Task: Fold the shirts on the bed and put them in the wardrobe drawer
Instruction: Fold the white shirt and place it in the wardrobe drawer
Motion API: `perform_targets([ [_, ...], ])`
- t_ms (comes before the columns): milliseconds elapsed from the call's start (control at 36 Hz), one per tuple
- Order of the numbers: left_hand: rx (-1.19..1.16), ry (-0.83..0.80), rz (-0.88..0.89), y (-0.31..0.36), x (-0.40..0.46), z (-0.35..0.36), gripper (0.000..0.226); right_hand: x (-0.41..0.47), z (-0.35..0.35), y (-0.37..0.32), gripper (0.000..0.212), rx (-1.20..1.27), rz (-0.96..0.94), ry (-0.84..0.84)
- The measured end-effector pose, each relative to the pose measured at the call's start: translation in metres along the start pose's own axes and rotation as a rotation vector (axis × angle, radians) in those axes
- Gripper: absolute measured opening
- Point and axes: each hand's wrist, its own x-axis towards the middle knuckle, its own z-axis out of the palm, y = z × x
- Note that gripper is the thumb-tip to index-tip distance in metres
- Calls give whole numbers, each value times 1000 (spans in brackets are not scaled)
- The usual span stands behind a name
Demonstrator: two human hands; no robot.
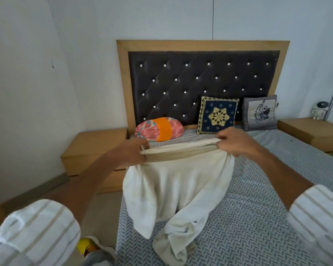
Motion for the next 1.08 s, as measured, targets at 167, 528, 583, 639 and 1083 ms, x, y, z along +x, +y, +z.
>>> perform_targets([
  [167,-317,142,-168,2,2,-20,35,-11,-5,0,25,656,118,-73],
  [528,-810,124,-515,22,6,-18,12,-19,5,47,47,250,-94,-220],
  [583,-1099,125,-554,23,10,-7,12,-19,5,55,33,300,-101,-258],
  [639,-1028,195,-498,15,23,9,12,-15,6,66,22,385,-95,-286],
  [1083,166,136,-160,-52,128,84,10,49,45,128,28,247,239,-462],
])
